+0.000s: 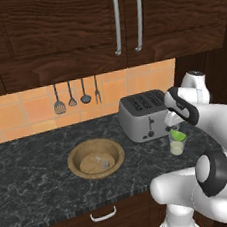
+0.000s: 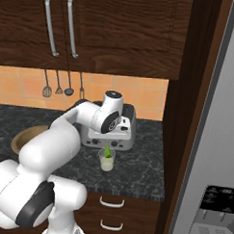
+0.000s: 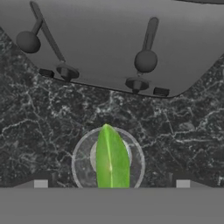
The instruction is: Grab a lemon wedge from the fridge and one ice cube from the ice bowl, and put them in the glass of lemonade.
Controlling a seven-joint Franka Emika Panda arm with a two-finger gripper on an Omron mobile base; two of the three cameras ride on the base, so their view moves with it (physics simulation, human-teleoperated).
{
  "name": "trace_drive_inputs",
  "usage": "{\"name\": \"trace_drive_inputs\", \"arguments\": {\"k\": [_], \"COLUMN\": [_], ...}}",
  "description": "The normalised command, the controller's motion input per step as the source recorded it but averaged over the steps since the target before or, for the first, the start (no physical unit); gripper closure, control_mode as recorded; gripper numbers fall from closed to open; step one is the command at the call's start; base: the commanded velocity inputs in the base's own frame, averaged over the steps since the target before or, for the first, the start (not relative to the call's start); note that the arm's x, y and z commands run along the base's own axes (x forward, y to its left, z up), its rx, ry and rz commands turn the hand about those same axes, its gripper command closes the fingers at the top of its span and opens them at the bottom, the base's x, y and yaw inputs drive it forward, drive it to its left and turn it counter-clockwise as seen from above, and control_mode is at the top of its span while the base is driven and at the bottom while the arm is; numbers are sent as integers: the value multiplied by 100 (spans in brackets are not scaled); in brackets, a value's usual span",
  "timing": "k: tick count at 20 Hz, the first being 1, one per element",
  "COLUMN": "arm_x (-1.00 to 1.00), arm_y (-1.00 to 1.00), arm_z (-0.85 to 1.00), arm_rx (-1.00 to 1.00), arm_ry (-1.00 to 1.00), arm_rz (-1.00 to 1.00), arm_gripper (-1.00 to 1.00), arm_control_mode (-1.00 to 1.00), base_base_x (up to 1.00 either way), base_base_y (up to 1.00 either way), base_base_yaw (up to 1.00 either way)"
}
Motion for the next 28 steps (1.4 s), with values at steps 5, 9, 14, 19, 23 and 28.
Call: {"name": "trace_drive_inputs", "arguments": {"k": [5,9,14,19,23,28], "arm_x": [0,-9,-28,-56,-66,-28], "arm_y": [7,6,25,59,100,100], "arm_z": [2,3,9,2,0,0], "arm_rx": [0,0,0,0,0,0], "arm_ry": [0,-5,-9,-5,0,0], "arm_rz": [0,0,5,9,12,13], "arm_gripper": [-100,-100,-100,-100,-100,-100], "arm_control_mode": [-100,-100,-100,-100,-100,-100], "base_base_x": [0,0,0,0,0,0], "base_base_y": [0,0,0,0,0,0], "base_base_yaw": [0,0,0,0,0,0]}}
